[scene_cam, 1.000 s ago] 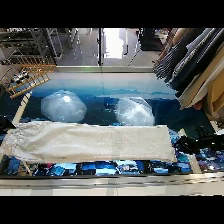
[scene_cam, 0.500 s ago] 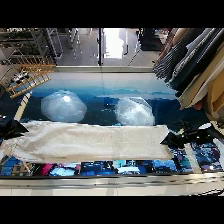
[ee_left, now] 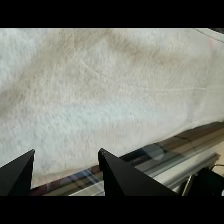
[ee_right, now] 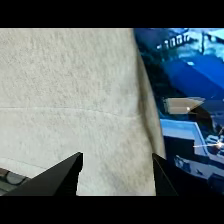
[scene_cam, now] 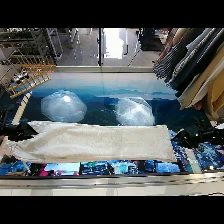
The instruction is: Fold the clothes and pants, and hang the long-sleeved shirts on hangers.
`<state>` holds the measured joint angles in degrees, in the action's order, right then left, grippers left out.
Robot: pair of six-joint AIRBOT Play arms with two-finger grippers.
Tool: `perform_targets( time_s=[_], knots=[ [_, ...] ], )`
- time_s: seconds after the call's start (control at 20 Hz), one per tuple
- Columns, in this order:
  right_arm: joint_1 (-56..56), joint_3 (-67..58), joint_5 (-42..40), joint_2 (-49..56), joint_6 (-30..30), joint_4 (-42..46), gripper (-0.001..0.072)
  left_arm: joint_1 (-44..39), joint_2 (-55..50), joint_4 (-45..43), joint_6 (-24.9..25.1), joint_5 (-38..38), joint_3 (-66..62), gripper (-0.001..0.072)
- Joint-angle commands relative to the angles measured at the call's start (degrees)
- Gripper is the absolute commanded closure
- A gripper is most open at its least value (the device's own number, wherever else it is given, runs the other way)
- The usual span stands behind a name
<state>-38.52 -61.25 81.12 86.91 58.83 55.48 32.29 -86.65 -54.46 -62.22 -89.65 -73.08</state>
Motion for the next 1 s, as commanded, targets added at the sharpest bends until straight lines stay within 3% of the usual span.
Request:
perform_targets(
  time_s=[0.0,0.35,0.55,0.65,0.7,0.75,0.85,0.95],
  knots=[
    [-2.14,-0.28,0.83,2.58,-2.58,0.37,0.0193,-1.14,-0.04,1.4,0.13,0.98,0.17,0.0309],
    [-1.77,-0.28,3.43,9.03,-4.02,-1.14,0.0176,-7.58,-0.04,1.4,0.2,1.16,0.17,0.0308],
    [2.84,-0.31,3.26,10.38,-4.52,-4.42,0.0226,-14.49,-0.04,1.4,3.58,3.32,0.2,0.0308],
    [4.42,-0.31,2.16,10.21,-4.04,-4.44,0.0466,-18.27,-0.07,1.4,5.64,3.5,0.22,0.0309],
    [4.37,-0.31,1.36,9.86,-2.49,-4.44,0.0524,-20.26,-0.07,1.4,6.45,3.54,0.42,0.0309],
    [3.67,-0.31,0.33,9.31,-1.05,-4.22,0.0664,-22.08,-0.07,1.38,7.26,3.54,0.68,0.0317],
    [1.62,-0.31,-0.83,7.28,0.7,-4.09,0.0677,-25.75,-0.09,1.4,7.78,3.78,1.66,0.0514],
    [-0.44,-0.31,-3.34,3.74,3.21,-1.4,0.0679,-29.46,-0.09,1.29,7.58,5.14,3.41,0.0578]
  ],
)
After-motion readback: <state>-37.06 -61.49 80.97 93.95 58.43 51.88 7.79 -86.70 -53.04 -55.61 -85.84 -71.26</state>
